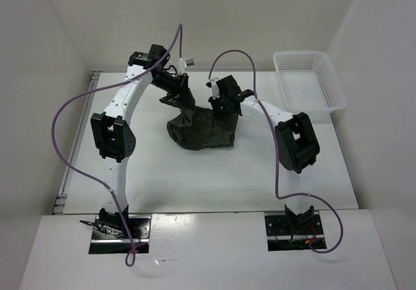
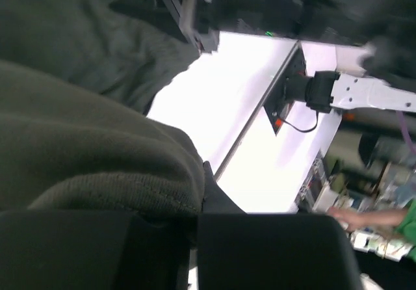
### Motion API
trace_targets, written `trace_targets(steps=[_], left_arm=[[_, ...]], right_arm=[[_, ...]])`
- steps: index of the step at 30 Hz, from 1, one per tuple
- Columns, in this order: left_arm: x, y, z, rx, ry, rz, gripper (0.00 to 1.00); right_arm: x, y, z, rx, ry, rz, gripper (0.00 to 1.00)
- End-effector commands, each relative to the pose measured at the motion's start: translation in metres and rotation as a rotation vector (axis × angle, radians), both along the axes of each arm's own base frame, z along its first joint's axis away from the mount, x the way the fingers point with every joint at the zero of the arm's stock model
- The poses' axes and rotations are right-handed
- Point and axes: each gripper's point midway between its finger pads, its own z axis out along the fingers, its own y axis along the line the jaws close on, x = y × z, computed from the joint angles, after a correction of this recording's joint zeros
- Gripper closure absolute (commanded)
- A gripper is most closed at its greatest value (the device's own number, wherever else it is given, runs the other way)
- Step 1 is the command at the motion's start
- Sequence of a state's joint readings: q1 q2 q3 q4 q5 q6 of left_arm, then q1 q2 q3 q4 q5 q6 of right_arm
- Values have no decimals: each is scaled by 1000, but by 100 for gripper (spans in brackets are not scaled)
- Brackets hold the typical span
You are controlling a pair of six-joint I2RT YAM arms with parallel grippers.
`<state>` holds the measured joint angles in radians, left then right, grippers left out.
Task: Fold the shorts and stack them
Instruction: Fold the shorts
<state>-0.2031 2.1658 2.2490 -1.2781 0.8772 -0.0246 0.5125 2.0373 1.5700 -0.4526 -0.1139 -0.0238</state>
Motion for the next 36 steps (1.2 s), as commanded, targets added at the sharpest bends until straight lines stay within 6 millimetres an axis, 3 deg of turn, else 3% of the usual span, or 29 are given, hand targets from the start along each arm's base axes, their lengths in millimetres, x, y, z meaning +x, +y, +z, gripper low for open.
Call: trace_targets(steps=[1, 2, 3, 6, 8, 12, 18, 22, 24, 26, 27, 30, 34, 36], left_arm=[[4, -17, 12, -29, -65, -54, 100], [7, -23, 3, -3, -65, -63, 100], [8, -26, 2, 6, -76, -69, 100], [13, -45, -2, 10, -106, -103, 100], [12, -61, -11, 18, -111, -136, 100], [3, -93, -20, 18, -131, -204, 100], [-16, -137, -42, 16, -120, -301, 100], [-29, -167, -57, -1, -128, -367, 92], [-40, -182, -70, -5, -110, -405, 84], [-38, -193, -75, -19, -139, -418, 78], [-38, -196, -78, -38, -134, -425, 68], [-37, -204, -75, -55, -169, -437, 52], [-27, -213, -49, -113, -281, -437, 23], [-24, -221, -23, -158, -380, -443, 18]], right_arm=[[8, -9, 80, 54, -167, -54, 82], [4, -15, 92, 53, -193, -68, 82], [-5, -23, 80, 21, -174, -69, 82], [-4, -54, 57, -42, -156, -140, 82], [2, -74, 53, -46, -143, -191, 81], [21, -113, 23, -109, -109, -293, 81], [22, -119, -18, -82, -4, -278, 81], [15, -112, -41, -22, 82, -261, 81], [19, -116, -43, -15, 87, -268, 81], [23, -118, -43, -7, 87, -274, 81], [29, -124, -39, -8, 73, -289, 81], [39, -143, -31, -48, 33, -349, 81], [54, -186, 2, -147, -83, -456, 77], [59, -199, 26, -194, -157, -486, 76]])
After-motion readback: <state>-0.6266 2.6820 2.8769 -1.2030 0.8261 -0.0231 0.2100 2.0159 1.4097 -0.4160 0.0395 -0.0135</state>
